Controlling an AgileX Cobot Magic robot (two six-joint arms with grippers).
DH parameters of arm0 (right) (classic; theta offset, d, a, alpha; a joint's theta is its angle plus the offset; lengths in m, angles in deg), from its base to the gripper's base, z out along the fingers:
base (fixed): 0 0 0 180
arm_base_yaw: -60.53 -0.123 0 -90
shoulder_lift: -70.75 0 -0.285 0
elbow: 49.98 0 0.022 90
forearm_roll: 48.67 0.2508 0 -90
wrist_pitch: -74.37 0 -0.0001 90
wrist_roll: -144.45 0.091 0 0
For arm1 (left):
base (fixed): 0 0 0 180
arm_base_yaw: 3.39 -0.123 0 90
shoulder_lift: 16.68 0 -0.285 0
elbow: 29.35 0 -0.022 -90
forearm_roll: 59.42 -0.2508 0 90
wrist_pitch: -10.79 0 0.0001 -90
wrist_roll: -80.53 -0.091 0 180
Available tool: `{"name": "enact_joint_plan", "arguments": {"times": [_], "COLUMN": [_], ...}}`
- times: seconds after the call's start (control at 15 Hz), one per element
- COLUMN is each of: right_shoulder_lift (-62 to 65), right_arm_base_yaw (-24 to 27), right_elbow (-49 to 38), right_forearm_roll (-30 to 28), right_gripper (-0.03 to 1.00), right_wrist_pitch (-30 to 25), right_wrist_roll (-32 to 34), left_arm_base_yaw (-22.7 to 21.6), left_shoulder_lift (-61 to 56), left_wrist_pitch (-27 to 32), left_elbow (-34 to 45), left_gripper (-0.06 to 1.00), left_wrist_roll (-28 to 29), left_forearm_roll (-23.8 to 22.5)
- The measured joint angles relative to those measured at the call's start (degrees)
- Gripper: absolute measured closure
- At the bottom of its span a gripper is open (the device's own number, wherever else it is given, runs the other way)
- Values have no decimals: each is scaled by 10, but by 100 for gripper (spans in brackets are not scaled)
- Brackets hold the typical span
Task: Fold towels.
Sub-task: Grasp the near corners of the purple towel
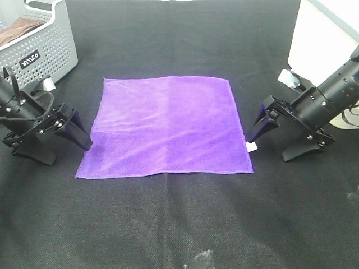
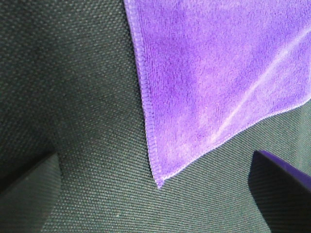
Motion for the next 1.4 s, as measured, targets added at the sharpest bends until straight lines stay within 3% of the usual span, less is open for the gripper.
{"name": "enact_joint_plan", "arguments": {"times": [0.4, 0.6, 0.87, 1.2, 1.4], "right_shoulder_lift": [-2, -3, -24, -42, -44], "right_arm_base_yaw": [-2, -33, -97, -135, -135], "right_elbow": [3, 3, 21, 44, 44], "right_forearm_roll": [7, 20, 51, 53, 25], "right_gripper": [4, 6, 14, 30, 47], "right_wrist_pitch": [-1, 19, 38, 41, 47], "right_wrist_roll": [-6, -6, -6, -6, 4], "left_arm_base_yaw": [2, 41, 112, 120, 120], "left_shoulder_lift": [1, 1, 3, 9, 12], "left_wrist_pitch": [3, -7, -53, -64, -77], "left_elbow": [-1, -2, -2, -1, 1], "left_gripper": [-4, -1, 13, 31, 49], "left_wrist_roll": [10, 17, 50, 63, 64], "left_forearm_roll": [-1, 2, 15, 18, 19]}}
